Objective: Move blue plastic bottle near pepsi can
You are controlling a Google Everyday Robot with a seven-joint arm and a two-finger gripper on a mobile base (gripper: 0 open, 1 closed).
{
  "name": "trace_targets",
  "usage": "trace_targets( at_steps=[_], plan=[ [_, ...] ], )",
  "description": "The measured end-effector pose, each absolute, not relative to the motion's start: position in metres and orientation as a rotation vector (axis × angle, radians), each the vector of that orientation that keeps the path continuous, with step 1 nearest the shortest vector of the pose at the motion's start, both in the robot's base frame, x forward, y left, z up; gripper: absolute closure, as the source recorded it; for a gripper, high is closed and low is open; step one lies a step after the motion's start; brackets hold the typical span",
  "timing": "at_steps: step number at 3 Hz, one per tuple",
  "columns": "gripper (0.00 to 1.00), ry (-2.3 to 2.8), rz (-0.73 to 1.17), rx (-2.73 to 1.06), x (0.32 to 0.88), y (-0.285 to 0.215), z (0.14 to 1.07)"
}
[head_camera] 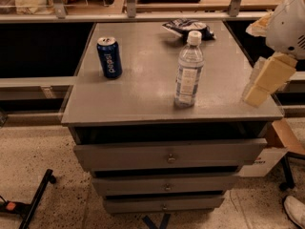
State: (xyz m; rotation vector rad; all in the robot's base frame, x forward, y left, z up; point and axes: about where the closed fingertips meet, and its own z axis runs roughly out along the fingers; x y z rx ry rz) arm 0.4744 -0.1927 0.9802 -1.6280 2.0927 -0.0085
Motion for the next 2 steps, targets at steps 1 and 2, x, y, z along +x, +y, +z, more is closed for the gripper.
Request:
trace_targets(
  at_steps=[1,2],
  plan=[
    [0.00,2.013,0.093,-1.561,0.501,-0.171,0.976],
    [0.00,1.946,0.212,-1.499,0.529,-0.150,0.972]
  ],
)
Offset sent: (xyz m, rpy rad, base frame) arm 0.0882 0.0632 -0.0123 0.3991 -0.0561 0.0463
